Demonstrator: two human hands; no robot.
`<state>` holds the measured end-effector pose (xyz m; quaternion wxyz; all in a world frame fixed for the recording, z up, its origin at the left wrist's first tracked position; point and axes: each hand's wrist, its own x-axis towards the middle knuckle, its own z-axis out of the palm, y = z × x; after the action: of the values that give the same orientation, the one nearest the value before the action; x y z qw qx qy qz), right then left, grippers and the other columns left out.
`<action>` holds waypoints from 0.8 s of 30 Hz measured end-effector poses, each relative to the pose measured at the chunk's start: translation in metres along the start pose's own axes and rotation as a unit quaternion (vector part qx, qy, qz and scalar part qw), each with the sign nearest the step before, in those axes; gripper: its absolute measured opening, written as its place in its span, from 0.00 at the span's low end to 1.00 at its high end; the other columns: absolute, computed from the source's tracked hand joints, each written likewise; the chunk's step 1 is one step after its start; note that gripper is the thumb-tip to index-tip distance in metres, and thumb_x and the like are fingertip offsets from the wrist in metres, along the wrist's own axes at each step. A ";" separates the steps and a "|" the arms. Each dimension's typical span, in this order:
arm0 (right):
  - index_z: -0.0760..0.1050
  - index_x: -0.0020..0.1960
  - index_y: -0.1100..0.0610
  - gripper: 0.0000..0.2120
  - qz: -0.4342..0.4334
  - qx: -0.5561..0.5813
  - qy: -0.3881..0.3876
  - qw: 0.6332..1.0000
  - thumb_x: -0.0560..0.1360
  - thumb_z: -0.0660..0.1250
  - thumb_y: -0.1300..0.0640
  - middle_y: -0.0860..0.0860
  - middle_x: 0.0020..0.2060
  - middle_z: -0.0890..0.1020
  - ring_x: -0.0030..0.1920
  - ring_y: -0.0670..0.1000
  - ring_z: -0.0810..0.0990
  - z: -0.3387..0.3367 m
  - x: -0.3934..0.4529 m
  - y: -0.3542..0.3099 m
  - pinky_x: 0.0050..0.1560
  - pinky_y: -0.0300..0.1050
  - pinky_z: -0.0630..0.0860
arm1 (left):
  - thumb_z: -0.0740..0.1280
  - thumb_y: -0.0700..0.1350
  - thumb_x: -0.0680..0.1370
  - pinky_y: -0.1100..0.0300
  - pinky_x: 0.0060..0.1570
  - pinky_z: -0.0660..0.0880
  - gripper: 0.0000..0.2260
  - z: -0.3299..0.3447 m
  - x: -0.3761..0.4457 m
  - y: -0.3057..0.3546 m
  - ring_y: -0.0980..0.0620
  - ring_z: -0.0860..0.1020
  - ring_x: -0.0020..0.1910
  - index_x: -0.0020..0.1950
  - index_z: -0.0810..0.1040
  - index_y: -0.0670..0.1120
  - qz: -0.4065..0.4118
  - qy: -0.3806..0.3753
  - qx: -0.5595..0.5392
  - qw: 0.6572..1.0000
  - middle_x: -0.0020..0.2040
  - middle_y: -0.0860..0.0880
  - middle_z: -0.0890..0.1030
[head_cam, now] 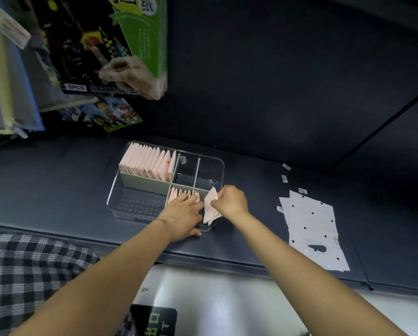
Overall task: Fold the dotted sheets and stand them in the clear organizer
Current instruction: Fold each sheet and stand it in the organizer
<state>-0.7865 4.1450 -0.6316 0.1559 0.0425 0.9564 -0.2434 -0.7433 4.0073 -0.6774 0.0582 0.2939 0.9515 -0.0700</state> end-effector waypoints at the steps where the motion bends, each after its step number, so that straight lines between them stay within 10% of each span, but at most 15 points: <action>1: 0.77 0.50 0.60 0.10 0.011 -0.003 -0.004 1.000 0.69 0.68 0.59 0.57 0.50 0.81 0.52 0.58 0.79 0.003 0.002 -0.002 0.41 0.41 0.69 | 0.58 0.63 0.77 0.53 0.61 0.60 0.23 -0.001 0.000 0.000 0.47 0.63 0.63 0.60 0.77 0.48 -0.001 0.003 -0.004 1.000 0.62 0.49 0.71; 13: 0.76 0.56 0.65 0.13 0.018 0.017 -0.083 0.996 0.78 0.57 0.60 0.62 0.57 0.78 0.58 0.61 0.77 0.037 -0.002 -0.007 0.54 0.47 0.73 | 0.58 0.51 0.81 0.55 0.50 0.71 0.13 -0.014 -0.011 -0.004 0.48 0.74 0.58 0.57 0.76 0.46 -0.092 0.098 -0.149 0.980 0.57 0.49 0.78; 19: 0.72 0.33 0.59 0.11 -0.003 0.024 -0.019 1.000 0.74 0.58 0.64 0.59 0.36 0.75 0.39 0.56 0.74 0.030 -0.008 -0.004 0.38 0.43 0.67 | 0.64 0.49 0.78 0.55 0.49 0.73 0.12 -0.009 -0.017 0.004 0.45 0.75 0.56 0.57 0.75 0.42 -0.085 0.173 -0.171 0.966 0.56 0.45 0.78; 24: 0.80 0.45 0.64 0.10 -0.039 0.147 -0.092 0.984 0.76 0.59 0.65 0.60 0.43 0.82 0.46 0.57 0.80 0.026 -0.014 0.014 0.48 0.45 0.77 | 0.64 0.58 0.77 0.57 0.69 0.62 0.30 0.004 -0.012 0.010 0.49 0.62 0.73 0.74 0.60 0.46 -0.100 0.098 -0.248 0.959 0.72 0.46 0.68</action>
<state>-0.7636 4.1449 -0.6549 0.2253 0.0050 0.8926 -0.3904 -0.7278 4.0085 -0.6808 0.0286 0.1790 0.9646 0.1917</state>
